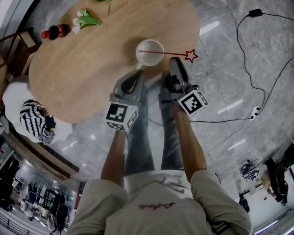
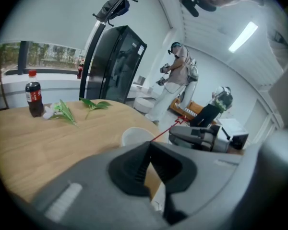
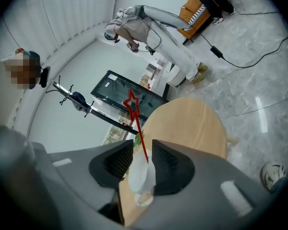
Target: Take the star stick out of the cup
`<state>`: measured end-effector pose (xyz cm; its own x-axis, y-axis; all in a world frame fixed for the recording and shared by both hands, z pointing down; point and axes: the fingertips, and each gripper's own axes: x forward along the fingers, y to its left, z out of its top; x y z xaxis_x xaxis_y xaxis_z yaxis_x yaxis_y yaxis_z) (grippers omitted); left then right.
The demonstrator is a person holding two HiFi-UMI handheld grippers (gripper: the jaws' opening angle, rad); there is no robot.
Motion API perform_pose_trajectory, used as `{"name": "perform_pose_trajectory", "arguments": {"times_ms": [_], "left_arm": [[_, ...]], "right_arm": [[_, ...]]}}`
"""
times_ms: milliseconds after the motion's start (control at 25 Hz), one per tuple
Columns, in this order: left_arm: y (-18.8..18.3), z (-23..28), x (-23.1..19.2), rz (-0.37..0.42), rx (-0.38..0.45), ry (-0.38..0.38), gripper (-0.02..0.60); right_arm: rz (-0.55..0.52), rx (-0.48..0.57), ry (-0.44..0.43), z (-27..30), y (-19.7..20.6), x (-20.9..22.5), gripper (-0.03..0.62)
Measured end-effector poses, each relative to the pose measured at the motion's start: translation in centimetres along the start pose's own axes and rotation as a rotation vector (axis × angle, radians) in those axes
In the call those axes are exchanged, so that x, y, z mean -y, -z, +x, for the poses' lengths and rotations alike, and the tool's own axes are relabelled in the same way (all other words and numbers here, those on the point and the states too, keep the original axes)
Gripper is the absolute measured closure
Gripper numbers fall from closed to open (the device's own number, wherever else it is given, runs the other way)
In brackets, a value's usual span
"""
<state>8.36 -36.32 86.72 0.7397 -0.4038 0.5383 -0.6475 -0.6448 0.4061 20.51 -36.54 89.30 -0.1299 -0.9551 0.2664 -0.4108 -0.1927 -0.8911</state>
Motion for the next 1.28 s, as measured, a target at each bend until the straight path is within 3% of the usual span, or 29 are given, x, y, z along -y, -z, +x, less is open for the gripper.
{"name": "perform_pose_trajectory", "arguments": {"times_ms": [360, 680, 1000, 1280], "left_arm": [[0.4, -0.2, -0.1, -0.006, -0.005, 0.0, 0.578], [0.8, -0.5, -0.2, -0.015, -0.006, 0.001, 0.578], [0.5, -0.8, -0.3, -0.015, 0.001, 0.001, 0.578], [-1.2, -1.3, 0.0, -0.003, 0.019, -0.002, 0.578]], "right_arm": [[-0.033, 0.011, -0.004, 1.5, -1.0, -0.1, 0.484], [-0.055, 0.014, 0.014, 2.0, -1.1, -0.3, 0.568], [-0.062, 0.019, 0.036, 1.5, -1.4, 0.0, 0.576], [-0.152, -0.006, 0.04, 1.3, -2.1, -1.7, 0.577]]}}
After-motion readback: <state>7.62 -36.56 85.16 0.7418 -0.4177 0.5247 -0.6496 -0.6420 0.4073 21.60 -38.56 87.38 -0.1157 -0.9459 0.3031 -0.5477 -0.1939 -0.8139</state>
